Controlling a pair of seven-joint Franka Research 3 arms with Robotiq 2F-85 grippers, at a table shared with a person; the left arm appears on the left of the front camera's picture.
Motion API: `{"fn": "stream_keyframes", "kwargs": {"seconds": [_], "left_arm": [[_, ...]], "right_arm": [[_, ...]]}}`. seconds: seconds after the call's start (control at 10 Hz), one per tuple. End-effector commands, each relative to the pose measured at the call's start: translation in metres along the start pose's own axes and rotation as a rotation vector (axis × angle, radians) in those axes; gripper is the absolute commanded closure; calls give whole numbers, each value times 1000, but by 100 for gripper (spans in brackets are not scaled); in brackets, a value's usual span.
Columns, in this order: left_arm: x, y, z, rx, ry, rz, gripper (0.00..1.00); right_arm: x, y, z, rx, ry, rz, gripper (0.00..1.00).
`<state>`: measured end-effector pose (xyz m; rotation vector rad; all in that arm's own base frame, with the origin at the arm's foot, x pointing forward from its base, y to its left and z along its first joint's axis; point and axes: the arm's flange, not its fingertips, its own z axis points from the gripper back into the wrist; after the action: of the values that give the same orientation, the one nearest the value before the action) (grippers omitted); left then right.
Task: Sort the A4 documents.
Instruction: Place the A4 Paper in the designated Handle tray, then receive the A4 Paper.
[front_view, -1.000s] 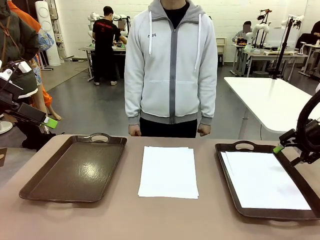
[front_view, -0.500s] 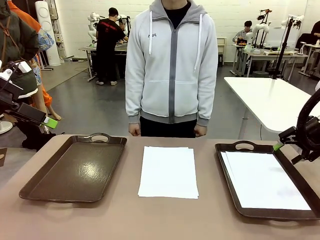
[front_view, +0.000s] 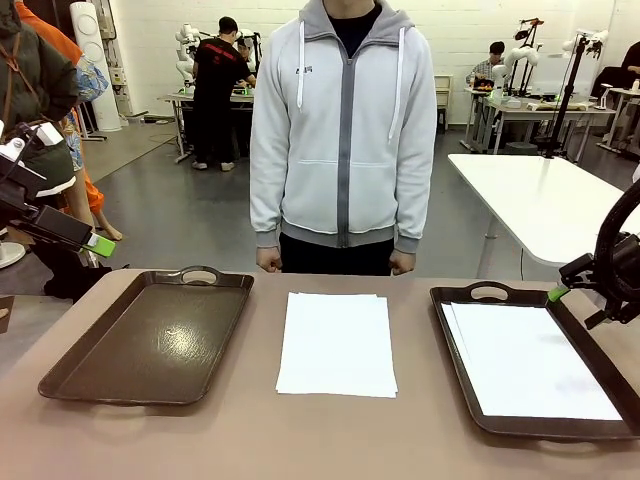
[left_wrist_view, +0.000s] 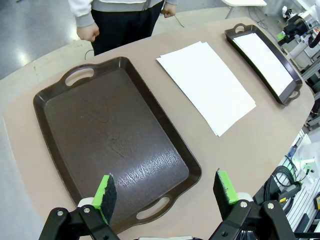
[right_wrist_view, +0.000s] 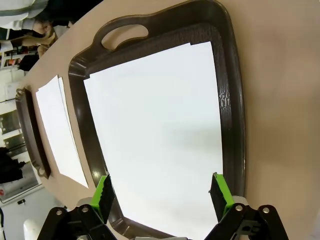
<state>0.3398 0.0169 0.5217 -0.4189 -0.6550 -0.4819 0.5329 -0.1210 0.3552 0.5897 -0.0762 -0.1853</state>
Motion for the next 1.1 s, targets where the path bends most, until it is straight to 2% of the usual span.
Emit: {"fn": "stream_keyframes", "kwargs": {"seconds": [0.0,1.0], "left_arm": [[0,0,-1,-14,-4,2,0],[0,0,-1,-14,-4,2,0]], "right_arm": [[1,-1,-1,1,4,-1,0],[1,-1,-1,1,4,-1,0]]}}
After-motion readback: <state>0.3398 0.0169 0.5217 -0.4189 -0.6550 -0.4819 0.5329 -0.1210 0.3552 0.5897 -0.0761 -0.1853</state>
